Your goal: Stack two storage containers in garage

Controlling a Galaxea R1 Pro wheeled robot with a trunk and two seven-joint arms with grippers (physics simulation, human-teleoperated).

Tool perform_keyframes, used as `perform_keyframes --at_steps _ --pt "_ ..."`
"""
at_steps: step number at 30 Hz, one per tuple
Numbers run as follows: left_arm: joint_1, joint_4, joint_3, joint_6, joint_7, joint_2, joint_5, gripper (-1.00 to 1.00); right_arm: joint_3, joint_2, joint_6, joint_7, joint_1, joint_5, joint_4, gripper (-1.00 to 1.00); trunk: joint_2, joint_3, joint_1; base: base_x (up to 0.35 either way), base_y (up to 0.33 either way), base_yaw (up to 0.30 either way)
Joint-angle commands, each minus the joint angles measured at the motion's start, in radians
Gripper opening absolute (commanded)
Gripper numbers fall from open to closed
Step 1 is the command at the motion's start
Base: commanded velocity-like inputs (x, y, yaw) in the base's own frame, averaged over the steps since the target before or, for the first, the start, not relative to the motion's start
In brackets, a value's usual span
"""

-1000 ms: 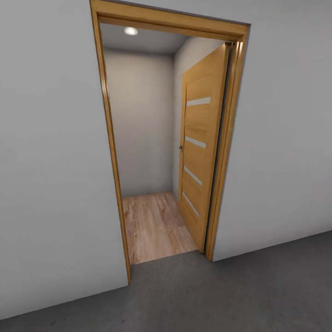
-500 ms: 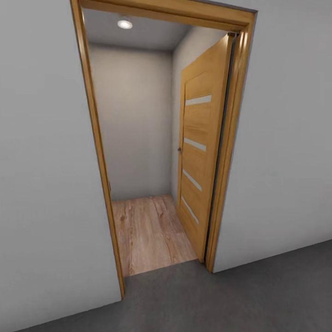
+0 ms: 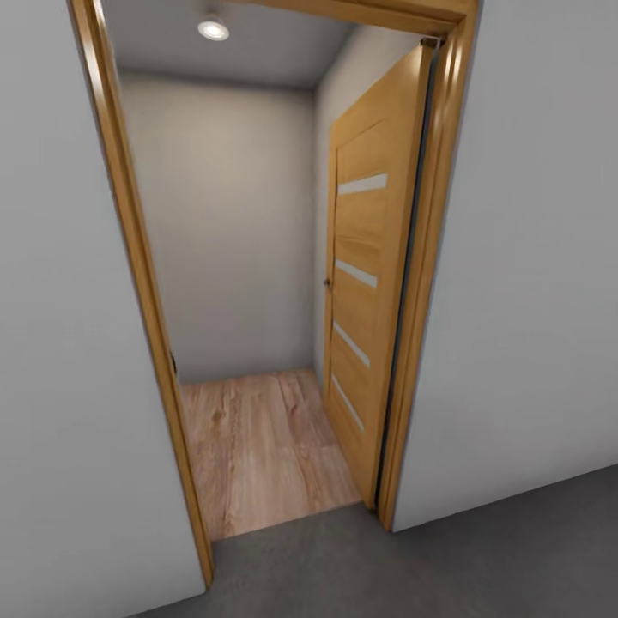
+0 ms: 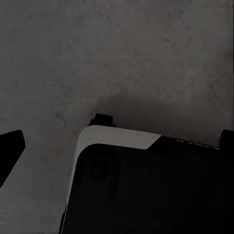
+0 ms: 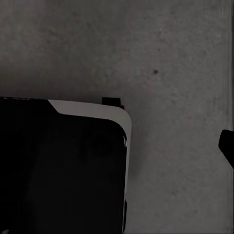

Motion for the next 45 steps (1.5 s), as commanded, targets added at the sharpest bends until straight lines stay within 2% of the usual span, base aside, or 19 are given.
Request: perform_keyframes --at_steps 1,21,34,45 --pt "-0.001 0.001 0.003 -0.004 0.001 0.0 0.01 1.0 0.009 0.001 -0.004 -0.002 -0.001 -0.01 0.003 1.0 -0.001 -0.002 0.001 0.317 -0.156 0.0" --pt "-0.001 0.001 0.003 -0.004 0.001 0.004 0.01 1.0 0.01 0.002 -0.003 -0.015 -0.001 -0.003 0.003 1.0 -0.001 -0.002 0.001 0.317 -0.092 0.003" --pt "-0.001 0.001 0.003 -0.004 0.001 0.004 0.01 1.0 0.016 0.001 -0.003 -0.015 -0.001 -0.005 0.003 1.0 -0.001 -0.002 0.001 0.318 0.0 0.228" --pt "-0.001 0.001 0.003 -0.004 0.001 0.004 0.01 1.0 0.018 -0.004 0.006 -0.015 -0.001 -0.009 0.003 1.0 -0.001 -0.002 0.001 0.318 -0.08 0.026"
